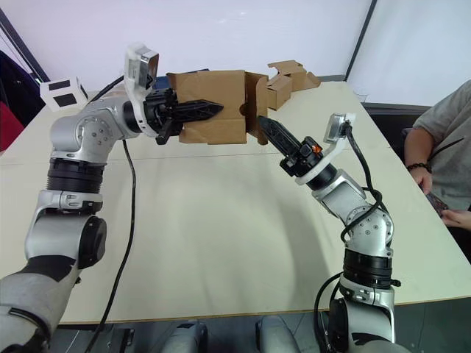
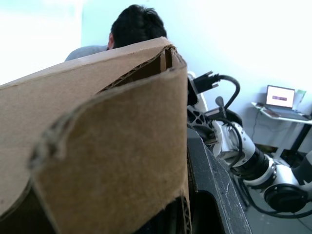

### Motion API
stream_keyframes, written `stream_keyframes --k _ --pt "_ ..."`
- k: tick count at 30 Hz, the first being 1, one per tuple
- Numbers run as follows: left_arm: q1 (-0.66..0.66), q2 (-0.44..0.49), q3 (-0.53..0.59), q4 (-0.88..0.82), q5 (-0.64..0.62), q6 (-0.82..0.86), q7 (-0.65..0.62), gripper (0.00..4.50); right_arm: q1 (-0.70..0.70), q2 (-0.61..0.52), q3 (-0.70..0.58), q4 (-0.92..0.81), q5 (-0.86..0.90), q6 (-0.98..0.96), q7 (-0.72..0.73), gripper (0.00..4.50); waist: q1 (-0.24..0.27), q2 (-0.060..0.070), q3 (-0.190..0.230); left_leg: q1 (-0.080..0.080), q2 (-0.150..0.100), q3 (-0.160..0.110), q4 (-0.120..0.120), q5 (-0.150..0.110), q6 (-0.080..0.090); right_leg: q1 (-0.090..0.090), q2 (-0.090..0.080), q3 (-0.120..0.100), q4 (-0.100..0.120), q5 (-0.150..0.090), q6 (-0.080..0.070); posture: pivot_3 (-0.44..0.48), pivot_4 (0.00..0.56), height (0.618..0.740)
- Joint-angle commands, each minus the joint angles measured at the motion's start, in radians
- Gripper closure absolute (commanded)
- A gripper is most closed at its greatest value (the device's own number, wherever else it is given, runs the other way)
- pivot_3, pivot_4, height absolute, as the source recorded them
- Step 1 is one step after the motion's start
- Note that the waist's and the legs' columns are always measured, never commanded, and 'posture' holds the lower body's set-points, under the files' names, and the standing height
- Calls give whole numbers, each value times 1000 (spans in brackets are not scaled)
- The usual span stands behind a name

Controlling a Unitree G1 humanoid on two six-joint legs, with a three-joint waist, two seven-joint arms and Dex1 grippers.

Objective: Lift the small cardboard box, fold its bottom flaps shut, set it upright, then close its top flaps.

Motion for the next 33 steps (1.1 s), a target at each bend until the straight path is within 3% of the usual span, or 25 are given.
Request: stream_keyframes --k 1,2,33 --pt "-23 13 18 -44 -21 6 -4 4500 -4 -1 -15 -28 36 -12 -6 3272 0 0 0 0 0 0 0 0 0 0 0 0 0 0 0 0 150 740" --pt "-23 13 17 -45 -22 8 -5 4500 -3 -1 -14 -29 37 -14 -7 3544 0 0 0 0 0 0 0 0 0 0 0 0 0 0 0 0 150 740" --pt "-4 -4 -1 -39 5 -28 8 4500 -31 73 102 -92 -43 -93 -79 3544 0 0 0 0 0 0 0 0 0 0 0 0 0 0 0 0 150 740"
